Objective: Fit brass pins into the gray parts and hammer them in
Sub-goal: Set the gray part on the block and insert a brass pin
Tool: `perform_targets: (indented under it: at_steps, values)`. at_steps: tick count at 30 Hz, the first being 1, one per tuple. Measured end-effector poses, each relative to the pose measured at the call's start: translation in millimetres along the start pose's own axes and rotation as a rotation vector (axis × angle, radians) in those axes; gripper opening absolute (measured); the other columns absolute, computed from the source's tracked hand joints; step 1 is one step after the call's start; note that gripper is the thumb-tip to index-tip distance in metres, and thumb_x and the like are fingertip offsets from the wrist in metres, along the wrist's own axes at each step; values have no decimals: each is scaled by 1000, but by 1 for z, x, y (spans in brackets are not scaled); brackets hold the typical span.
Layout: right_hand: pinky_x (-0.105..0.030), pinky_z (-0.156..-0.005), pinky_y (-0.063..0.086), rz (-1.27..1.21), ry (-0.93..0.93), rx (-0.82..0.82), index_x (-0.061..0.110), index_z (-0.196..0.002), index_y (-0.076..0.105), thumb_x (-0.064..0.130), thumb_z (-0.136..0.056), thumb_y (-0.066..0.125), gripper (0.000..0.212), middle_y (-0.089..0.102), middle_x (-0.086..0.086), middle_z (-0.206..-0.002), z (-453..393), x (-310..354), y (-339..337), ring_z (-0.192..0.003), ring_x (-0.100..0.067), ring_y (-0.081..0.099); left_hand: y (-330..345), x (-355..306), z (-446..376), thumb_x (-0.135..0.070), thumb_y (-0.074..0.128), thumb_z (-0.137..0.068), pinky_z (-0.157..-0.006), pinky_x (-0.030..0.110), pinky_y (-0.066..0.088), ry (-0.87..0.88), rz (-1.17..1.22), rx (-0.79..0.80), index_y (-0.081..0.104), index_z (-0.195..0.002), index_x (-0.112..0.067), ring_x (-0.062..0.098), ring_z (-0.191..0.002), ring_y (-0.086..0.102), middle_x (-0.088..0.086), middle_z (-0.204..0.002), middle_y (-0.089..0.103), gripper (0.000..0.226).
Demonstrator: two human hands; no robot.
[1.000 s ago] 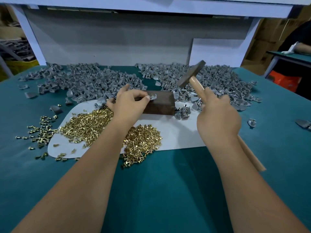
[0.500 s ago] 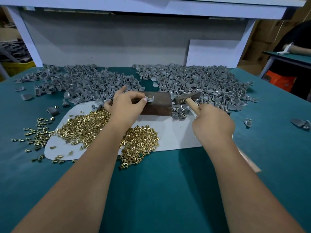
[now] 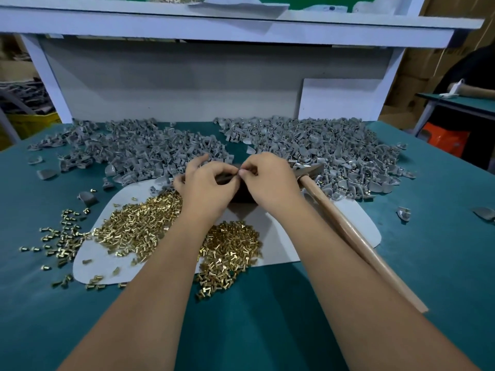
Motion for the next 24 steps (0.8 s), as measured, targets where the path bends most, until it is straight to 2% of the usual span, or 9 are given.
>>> perform_targets:
  at_steps: [3, 6, 11, 14, 18, 22, 24]
  values:
    - [-34, -76, 50, -56, 19, -34, 22, -84, 70, 25, -89, 63, 9, 66, 2, -89, -2, -5, 1, -85, -18, 58, 1, -1, -2, -37, 71, -85, -98, 32, 11, 14, 19, 3, 64, -79, -46, 7, -138, 29, -16, -119, 62, 13]
    - [-32, -71, 46, -68, 26, -80, 24, -80, 65, 23, -89, 62, 10, 63, 4, -88, 0, -6, 0, -84, -17, 56, 1, -2, -3, -37, 72, -84, -89, 26, 9, 29, 24, 3, 60, -72, -48, 5, -137, 30, -21, -109, 57, 20]
    - [-29, -66, 33, -15, -17, -160, 18, -75, 54, 12, -90, 55, 16, 50, 3, -86, 3, 3, 3, -82, -17, 45, 1, -2, -3, -37, 71, -86, -84, 25, 9, 54, -34, -10, 62, -77, -46, 4, -137, 31, -19, -114, 60, 16]
    - [-28, -67, 32, -67, 6, -205, 13, -74, 58, 8, -88, 55, 15, 53, 0, -87, 6, 1, 2, -83, -17, 47, 1, -3, -2, -38, 71, -86, -90, 27, 10, 48, -37, -18, 62, -76, -46, 3, -136, 31, -27, -103, 53, 16]
    - [-27, -71, 37, -164, 60, -201, 13, -74, 61, 6, -87, 57, 15, 56, 2, -87, 6, -8, 3, -84, -14, 50, 2, 0, -2, -40, 70, -86, -103, 36, 12, 21, -46, -20, 65, -80, -43, 2, -137, 30, -20, -112, 58, 9]
    - [-27, -74, 39, -213, 60, -189, 13, -73, 62, 6, -86, 59, 15, 57, 2, -85, 5, -10, 4, -85, -12, 51, 2, 0, -2, -40, 70, -87, -107, 41, 14, 20, -41, -23, 65, -82, -42, 2, -138, 30, -23, -104, 53, 7]
    - [-29, -74, 42, -207, 56, -182, 13, -74, 63, 8, -87, 59, 14, 58, 2, -86, 4, -11, 4, -81, -15, 53, 2, 0, -1, -40, 69, -87, -106, 41, 14, 17, -38, -20, 66, -84, -42, 2, -138, 30, -22, -108, 56, 5]
Point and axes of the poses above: each hand's wrist, its own z-axis away from the middle knuckle, its own y-axis out of the palm, x = y × z, the point moved 9 cm from there along -z, towards the middle knuckle
